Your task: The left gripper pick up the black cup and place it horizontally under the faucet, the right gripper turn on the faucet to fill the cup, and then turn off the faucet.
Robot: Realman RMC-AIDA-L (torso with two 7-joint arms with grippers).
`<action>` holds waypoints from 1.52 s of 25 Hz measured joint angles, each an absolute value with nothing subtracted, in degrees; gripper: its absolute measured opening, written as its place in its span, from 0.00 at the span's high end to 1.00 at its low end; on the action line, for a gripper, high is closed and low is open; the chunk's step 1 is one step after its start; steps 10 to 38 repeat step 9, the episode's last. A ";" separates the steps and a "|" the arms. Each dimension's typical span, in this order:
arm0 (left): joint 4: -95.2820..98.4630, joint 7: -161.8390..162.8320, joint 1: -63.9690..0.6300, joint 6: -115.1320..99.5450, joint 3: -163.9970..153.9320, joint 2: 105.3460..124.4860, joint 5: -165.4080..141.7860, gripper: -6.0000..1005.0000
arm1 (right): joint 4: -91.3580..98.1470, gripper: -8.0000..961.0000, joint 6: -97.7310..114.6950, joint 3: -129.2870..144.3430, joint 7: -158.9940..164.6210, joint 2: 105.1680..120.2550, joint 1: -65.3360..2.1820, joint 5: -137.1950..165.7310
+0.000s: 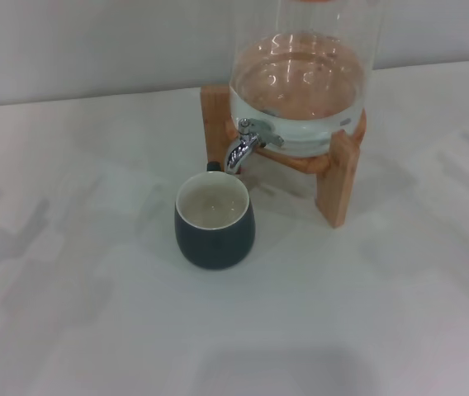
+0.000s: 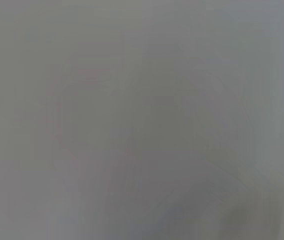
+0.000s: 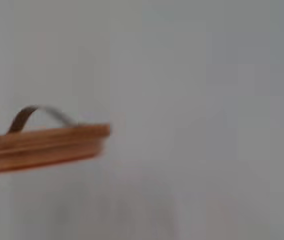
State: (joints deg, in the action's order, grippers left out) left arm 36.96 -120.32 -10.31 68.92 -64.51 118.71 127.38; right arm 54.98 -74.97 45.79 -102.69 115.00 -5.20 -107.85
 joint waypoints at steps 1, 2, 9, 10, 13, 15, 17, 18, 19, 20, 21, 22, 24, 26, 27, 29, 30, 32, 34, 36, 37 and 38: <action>36.92 -120.14 -10.22 68.78 -64.51 118.66 126.95 0.13 | 52.63 0.28 -75.45 45.07 -105.65 114.97 -5.26 -110.11; 36.90 -120.01 -10.13 68.69 -64.51 118.65 126.54 0.13 | 51.01 0.28 -76.17 44.64 -107.65 114.96 -5.32 -111.75; 36.72 -119.91 -10.01 68.54 -64.51 118.73 124.30 0.13 | 45.57 0.28 -79.32 42.46 -113.89 114.90 -5.37 -115.73; 36.72 -119.91 -10.01 68.54 -64.51 118.73 124.30 0.13 | 45.57 0.28 -79.32 42.46 -113.89 114.90 -5.37 -115.73; 36.72 -119.91 -10.01 68.54 -64.51 118.73 124.30 0.13 | 45.57 0.28 -79.32 42.46 -113.89 114.90 -5.37 -115.73; 36.72 -119.91 -10.01 68.54 -64.51 118.73 124.30 0.13 | 45.57 0.28 -79.32 42.46 -113.89 114.90 -5.37 -115.73; 36.72 -119.91 -10.01 68.54 -64.51 118.73 124.30 0.13 | 45.57 0.28 -79.32 42.46 -113.89 114.90 -5.37 -115.73; 36.72 -119.91 -10.01 68.54 -64.51 118.73 124.30 0.13 | 45.57 0.28 -79.32 42.46 -113.89 114.90 -5.37 -115.73; 36.72 -119.91 -10.01 68.54 -64.51 118.73 124.30 0.13 | 45.57 0.28 -79.32 42.46 -113.89 114.90 -5.37 -115.73; 36.72 -119.91 -10.01 68.54 -64.51 118.73 124.30 0.13 | 45.57 0.28 -79.32 42.46 -113.89 114.90 -5.37 -115.73; 36.72 -119.91 -10.01 68.54 -64.51 118.73 124.30 0.13 | 45.57 0.28 -79.32 42.46 -113.89 114.90 -5.37 -115.73; 36.72 -119.91 -10.01 68.54 -64.51 118.73 124.30 0.13 | 45.57 0.28 -79.32 42.46 -113.89 114.90 -5.37 -115.73; 36.72 -119.91 -10.01 68.54 -64.51 118.73 124.30 0.13 | 45.57 0.28 -79.32 42.46 -113.89 114.90 -5.37 -115.73; 36.72 -119.91 -10.01 68.54 -64.51 118.73 124.30 0.13 | 45.57 0.28 -79.32 42.46 -113.89 114.90 -5.37 -115.73; 36.72 -119.91 -10.01 68.54 -64.51 118.73 124.30 0.13 | 45.57 0.28 -79.32 42.46 -113.89 114.90 -5.37 -115.73; 36.72 -119.91 -10.01 68.54 -64.51 118.73 124.30 0.13 | 45.57 0.28 -79.32 42.46 -113.89 114.90 -5.37 -115.73; 36.72 -119.91 -10.01 68.54 -64.51 118.73 124.30 0.13 | 45.57 0.28 -79.32 42.46 -113.89 114.90 -5.37 -115.73; 36.72 -119.91 -10.01 68.54 -64.51 118.73 124.30 0.13 | 45.57 0.28 -79.32 42.46 -113.89 114.90 -5.37 -115.73; 36.72 -119.91 -10.01 68.54 -64.51 118.73 124.30 0.13 | 45.57 0.28 -79.32 42.46 -113.89 114.90 -5.37 -115.73; 36.72 -119.91 -10.01 68.54 -64.51 118.73 124.30 0.13 | 45.57 0.28 -79.32 42.46 -113.89 114.90 -5.37 -115.73; 36.72 -119.91 -10.01 68.54 -64.51 118.73 124.30 0.13 | 45.57 0.28 -79.32 42.46 -113.89 114.90 -5.37 -115.73; 36.72 -119.91 -10.01 68.54 -64.51 118.73 124.30 0.13 | 45.57 0.28 -79.32 42.46 -113.89 114.90 -5.37 -115.73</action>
